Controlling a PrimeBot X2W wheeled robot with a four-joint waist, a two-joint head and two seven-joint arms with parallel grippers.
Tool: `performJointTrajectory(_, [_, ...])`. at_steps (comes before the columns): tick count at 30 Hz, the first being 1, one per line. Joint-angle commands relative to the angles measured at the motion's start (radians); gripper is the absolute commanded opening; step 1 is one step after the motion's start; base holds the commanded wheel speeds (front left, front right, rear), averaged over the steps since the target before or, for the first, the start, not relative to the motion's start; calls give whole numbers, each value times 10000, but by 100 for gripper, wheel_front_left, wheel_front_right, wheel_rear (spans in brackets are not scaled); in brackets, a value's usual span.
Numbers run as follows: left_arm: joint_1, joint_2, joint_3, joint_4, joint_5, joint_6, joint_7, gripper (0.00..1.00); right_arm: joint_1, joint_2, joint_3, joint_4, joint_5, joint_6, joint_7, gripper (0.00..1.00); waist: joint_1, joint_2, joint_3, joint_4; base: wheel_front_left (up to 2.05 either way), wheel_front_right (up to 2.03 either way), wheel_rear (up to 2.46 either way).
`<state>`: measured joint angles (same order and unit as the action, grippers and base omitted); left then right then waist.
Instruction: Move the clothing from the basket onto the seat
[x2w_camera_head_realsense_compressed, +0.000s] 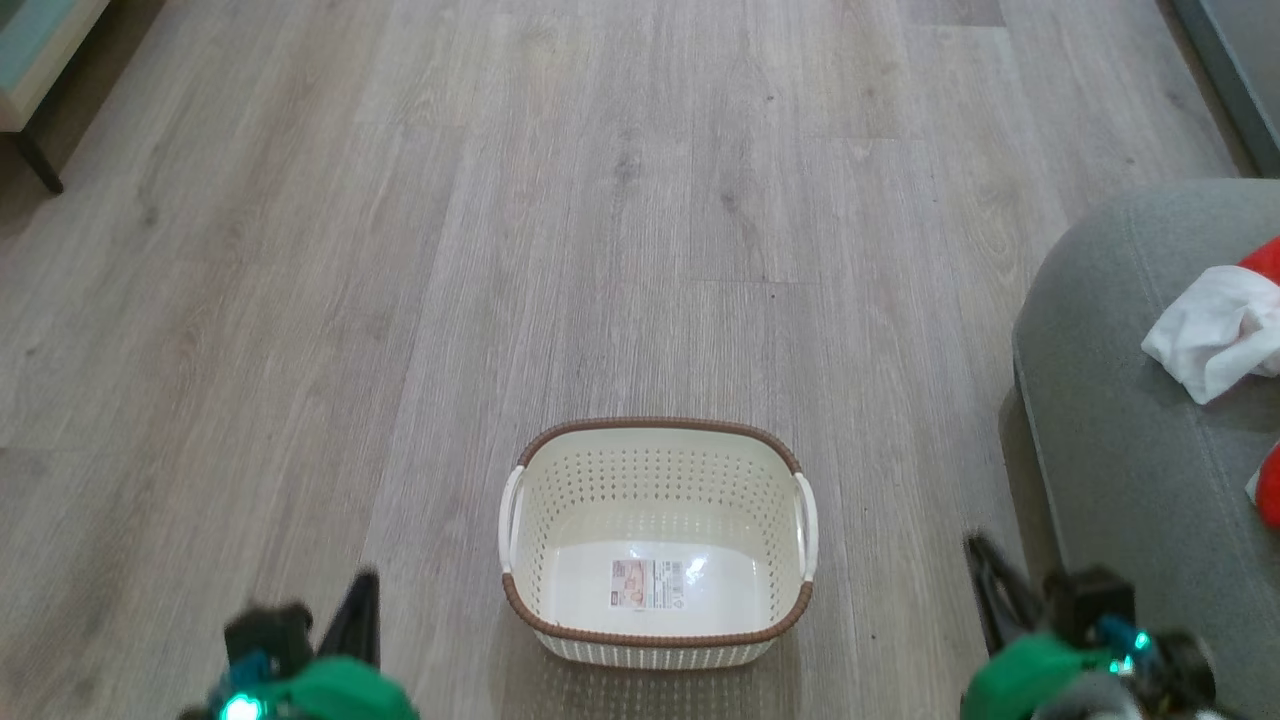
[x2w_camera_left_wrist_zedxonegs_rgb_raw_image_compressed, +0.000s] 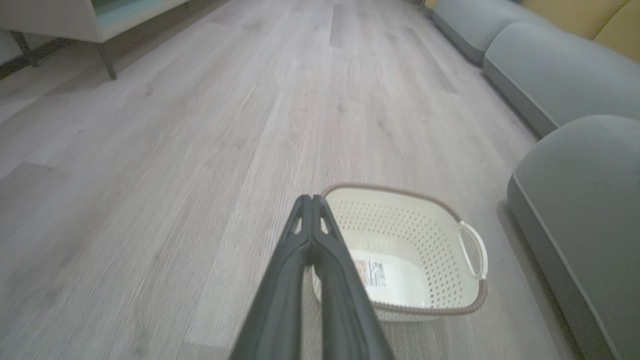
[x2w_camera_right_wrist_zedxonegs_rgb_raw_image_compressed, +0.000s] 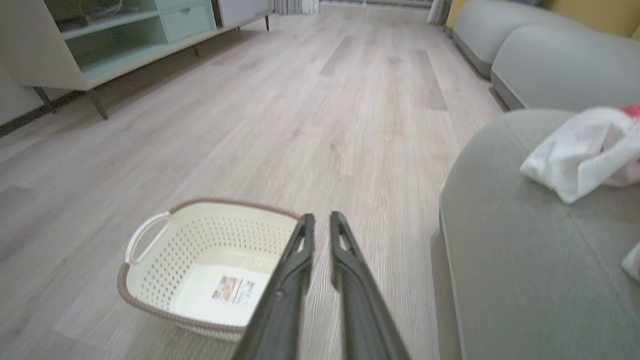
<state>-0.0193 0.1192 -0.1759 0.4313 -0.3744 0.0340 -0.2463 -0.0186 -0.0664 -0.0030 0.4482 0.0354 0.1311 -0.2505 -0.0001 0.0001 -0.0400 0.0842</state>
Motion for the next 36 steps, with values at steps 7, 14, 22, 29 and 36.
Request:
performJointTrajectory(7, [93,-42,151,129,-607,-82,202,0,61,10,-100,170,765,0,246,0,1,-1,20,-44,0,0,0])
performJointTrajectory(14, [53,-74,282,19,-1202,-161,366,0,36,17,-126,33,1531,0,396,0,1,-1,41,-84,0,0,0])
performJointTrajectory(22, [-7,-118,461,-121,-1991,-266,589,0,-14,28,-178,-131,2538,-1,609,0,1,-1,69,-138,0,0,0])
performJointTrajectory(29, [-73,-161,645,-255,-2782,-372,816,0,-77,38,-245,-281,3547,-1,836,0,1,-1,97,-191,0,0,0])
performJointTrajectory(36, [-132,-200,807,-372,-3474,-464,1017,0,-136,47,-306,-408,4429,-1,1037,0,1,-1,121,-238,0,0,0])
